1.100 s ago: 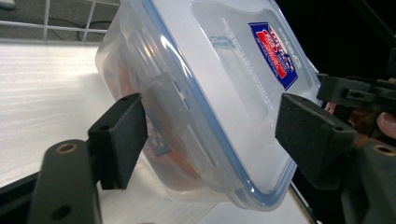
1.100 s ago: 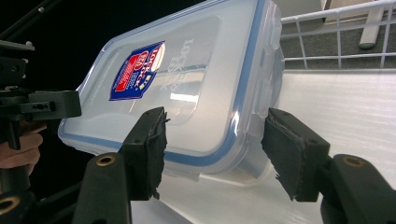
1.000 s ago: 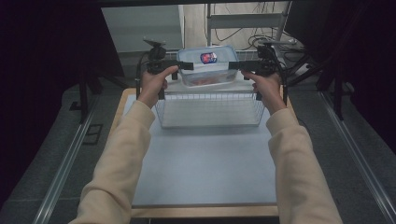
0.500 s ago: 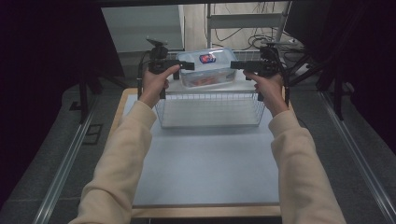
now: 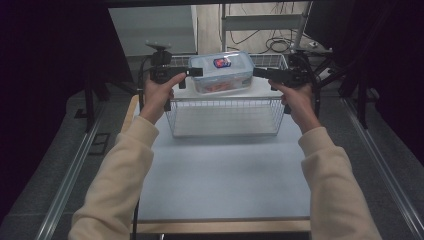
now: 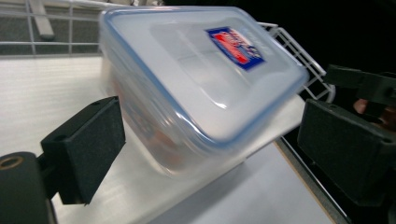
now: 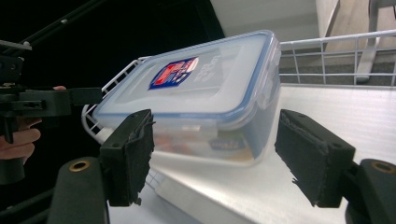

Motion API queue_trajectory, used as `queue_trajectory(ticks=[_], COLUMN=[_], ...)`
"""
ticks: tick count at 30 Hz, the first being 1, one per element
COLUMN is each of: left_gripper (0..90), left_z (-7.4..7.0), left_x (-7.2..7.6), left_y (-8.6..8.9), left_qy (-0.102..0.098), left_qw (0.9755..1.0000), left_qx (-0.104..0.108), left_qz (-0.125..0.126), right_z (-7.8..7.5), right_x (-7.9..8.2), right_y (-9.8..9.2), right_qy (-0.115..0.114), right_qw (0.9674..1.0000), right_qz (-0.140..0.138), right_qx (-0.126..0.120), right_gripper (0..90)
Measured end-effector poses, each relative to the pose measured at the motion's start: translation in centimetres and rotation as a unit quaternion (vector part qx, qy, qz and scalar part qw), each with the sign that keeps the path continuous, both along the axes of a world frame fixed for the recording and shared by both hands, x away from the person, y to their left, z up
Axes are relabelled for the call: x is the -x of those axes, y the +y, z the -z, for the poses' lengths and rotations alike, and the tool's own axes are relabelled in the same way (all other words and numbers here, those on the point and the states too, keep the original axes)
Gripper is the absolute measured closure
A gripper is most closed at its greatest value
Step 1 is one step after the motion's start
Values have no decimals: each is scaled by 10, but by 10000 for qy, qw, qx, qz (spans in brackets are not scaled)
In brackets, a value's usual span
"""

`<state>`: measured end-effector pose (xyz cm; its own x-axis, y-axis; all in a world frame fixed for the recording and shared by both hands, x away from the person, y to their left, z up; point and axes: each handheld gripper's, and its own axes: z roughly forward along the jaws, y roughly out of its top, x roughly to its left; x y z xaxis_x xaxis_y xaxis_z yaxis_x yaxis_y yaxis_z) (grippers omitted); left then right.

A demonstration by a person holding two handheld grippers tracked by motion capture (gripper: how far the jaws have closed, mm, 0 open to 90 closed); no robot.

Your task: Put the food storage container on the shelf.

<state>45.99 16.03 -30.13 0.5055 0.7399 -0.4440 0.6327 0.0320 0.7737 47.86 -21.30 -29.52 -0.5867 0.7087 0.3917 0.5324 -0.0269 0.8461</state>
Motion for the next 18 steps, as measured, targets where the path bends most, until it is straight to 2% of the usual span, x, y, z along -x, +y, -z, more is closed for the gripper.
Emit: queue_trajectory(ticks=[4, 5, 6, 7, 8, 9, 10, 12, 14, 15, 16, 17, 18], left_gripper=[82, 83, 84, 84, 86, 87, 87, 88, 91, 93, 94, 94, 95], left_z=[1, 1, 4, 6, 6, 12, 12, 21, 32, 46, 53, 53, 68], left_x=[32, 32, 45, 52, 52, 65, 65, 78, 91, 102, 107, 107, 117], left_y=[0, 0, 0, 1, 1, 1, 1, 1, 1, 1, 1, 1, 1], left_qy=[-268, -268, -338, -372, -372, -382, -382, -425, -448, -452, -438, -438, -412], left_qw=[9996, 9996, 9992, 9990, 9990, 9986, 9986, 9983, 9981, 9979, 9978, 9978, 9976], left_qx=[-108, -108, -107, -76, -76, -28, -28, -116, -63, -42, -60, -60, -46], left_qz=[70, 70, 179, 228, 228, 361, 361, 373, 418, 459, 493, 493, 551], right_z=[4, 4, 8, 10, 10, 18, 18, 26, 36, 48, 53, 53, 66], right_x=[22, 22, 34, 40, 40, 52, 52, 62, 73, 86, 91, 91, 102], right_y=[-10, -10, -14, -15, -15, -18, -18, -20, -22, -24, -25, -25, -27], right_qy=[-152, -152, -230, -262, -262, -315, -315, -352, -411, -451, -480, -480, -504], right_qw=[9997, 9997, 9993, 9990, 9990, 9984, 9984, 9980, 9973, 9964, 9959, 9959, 9948], right_qz=[-198, -198, -298, -344, -344, -451, -451, -510, -565, -641, -680, -680, -794], right_qx=[66, 66, 86, 112, 112, 144, 144, 159, 237, 324, 353, 353, 380], right_gripper=[269, 269, 268, 267, 267, 262, 262, 260, 258, 251, 250, 250, 247])
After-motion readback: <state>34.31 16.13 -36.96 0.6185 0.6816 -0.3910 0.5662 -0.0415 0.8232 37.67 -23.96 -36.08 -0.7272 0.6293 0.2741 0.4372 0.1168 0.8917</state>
